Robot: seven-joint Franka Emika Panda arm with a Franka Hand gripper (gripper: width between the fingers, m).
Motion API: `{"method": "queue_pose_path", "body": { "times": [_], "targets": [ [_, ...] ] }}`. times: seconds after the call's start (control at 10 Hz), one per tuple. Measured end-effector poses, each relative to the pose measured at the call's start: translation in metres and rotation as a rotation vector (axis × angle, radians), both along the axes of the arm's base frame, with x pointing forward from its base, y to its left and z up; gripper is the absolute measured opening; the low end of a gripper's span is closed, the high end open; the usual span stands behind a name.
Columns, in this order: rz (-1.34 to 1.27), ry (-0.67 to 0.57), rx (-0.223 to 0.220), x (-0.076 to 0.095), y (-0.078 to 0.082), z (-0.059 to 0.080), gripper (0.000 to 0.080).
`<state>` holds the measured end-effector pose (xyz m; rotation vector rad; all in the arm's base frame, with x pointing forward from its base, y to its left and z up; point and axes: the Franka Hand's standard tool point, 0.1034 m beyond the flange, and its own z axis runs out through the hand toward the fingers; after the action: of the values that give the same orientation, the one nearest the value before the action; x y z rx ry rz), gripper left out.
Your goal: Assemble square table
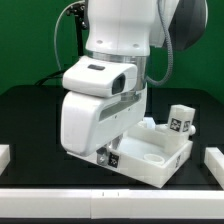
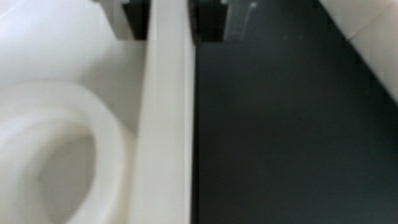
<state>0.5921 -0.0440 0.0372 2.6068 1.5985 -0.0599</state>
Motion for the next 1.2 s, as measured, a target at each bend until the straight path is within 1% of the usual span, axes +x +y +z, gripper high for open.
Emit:
{"method": "queue_pose_path", "body": {
  "times": [0.1,0.2,0.3,0.4,0.5,0.6,0.7,0.8,0.9,1.1,1.2],
  "targets": [
    [0.024,0.007,-0.003,-0.002,-0.004,-0.001,0.0055],
    [0.107,0.017,-0.016,-0.002,-0.007,-0.001,0.0055],
    [0.201,0.004,-0.035,0.001,-0.008,0.0,0.0055],
    [0.314,-0.023,-0.058,0.008,-0.005,0.002,0.0055],
    [0.416,-0.017,-0.06,0.021,0.01,0.007,0.0055],
    [0.496,-0.012,-0.054,0.042,0.021,0.011,0.0055],
    [0.552,-0.042,-0.053,0.063,0.029,0.015,0.0055],
    [0.602,-0.058,-0.06,0.064,0.032,0.014,0.0055],
    [0.608,-0.048,-0.064,0.062,0.028,0.012,0.0055],
    [0.589,-0.048,-0.063,0.061,0.027,0.011,0.0055],
    [0.513,-0.052,-0.056,0.06,0.03,0.008,0.0055]
  ]
}}
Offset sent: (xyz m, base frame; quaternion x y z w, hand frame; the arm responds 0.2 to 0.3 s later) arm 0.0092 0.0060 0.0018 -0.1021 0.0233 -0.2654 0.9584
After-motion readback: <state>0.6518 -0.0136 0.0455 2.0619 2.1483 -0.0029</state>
